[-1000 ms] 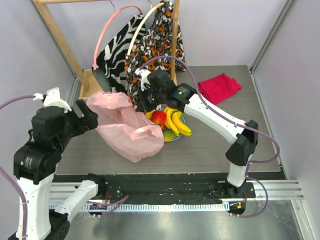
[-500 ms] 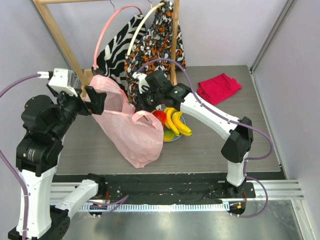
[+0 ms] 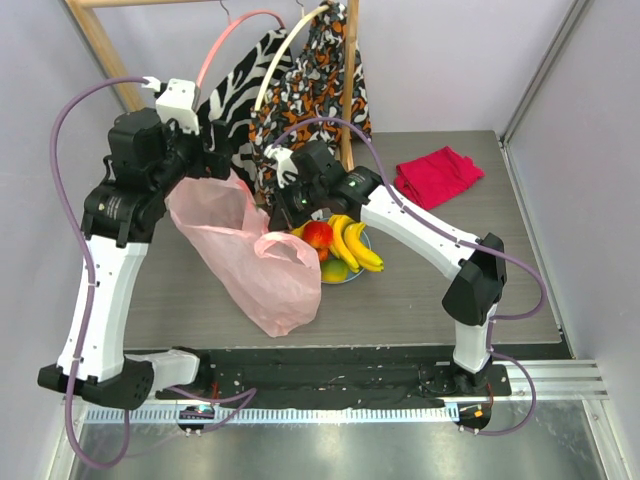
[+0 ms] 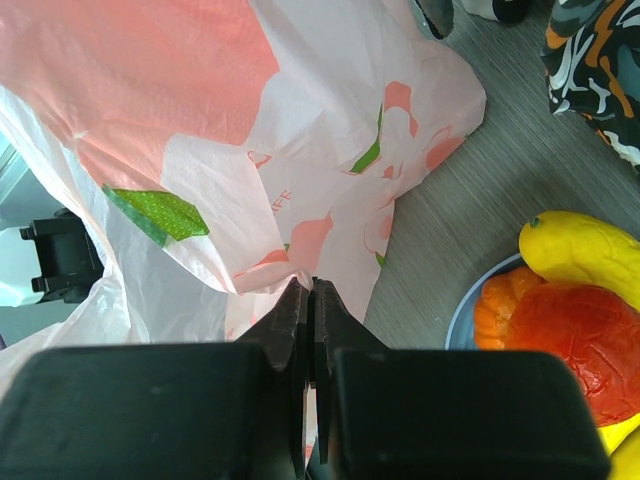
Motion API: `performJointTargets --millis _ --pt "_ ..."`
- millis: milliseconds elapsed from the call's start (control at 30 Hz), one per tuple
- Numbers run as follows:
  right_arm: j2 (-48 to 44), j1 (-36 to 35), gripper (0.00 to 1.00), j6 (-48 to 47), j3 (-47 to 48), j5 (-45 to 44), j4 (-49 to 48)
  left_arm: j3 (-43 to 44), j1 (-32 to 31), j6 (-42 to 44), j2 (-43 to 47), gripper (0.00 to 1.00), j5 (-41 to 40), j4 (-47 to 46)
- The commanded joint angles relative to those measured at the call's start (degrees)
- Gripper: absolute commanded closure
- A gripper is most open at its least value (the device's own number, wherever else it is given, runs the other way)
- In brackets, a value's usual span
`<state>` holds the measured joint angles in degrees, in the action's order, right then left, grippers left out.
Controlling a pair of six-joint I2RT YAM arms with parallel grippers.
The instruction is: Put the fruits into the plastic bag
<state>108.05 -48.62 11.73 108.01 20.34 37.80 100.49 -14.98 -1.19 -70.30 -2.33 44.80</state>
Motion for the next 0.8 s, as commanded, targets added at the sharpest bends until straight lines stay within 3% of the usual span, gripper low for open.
performJointTargets --millis 0,200,333,767 --pt "-1.0 0.3 0.99 -1.2 1.7 0.7 -0.8 5.7 0.3 3.4 -0.2 0.00 1.1 4.0" --pt "-0.9 0.9 0.99 -1.3 1.8 1.0 -0.8 5.7 1.1 5.3 -0.7 0.00 2.8 9.3" --pt "-1.1 1.2 0.99 -1.1 1.5 1.1 -0.8 6.0 1.5 3.7 -0.7 0.00 -5.7 12.6" --pt "-0.8 1.2 0.99 -1.5 1.1 1.0 -0.6 -2.6 3.9 -5.5 0.8 0.00 4.0 4.0"
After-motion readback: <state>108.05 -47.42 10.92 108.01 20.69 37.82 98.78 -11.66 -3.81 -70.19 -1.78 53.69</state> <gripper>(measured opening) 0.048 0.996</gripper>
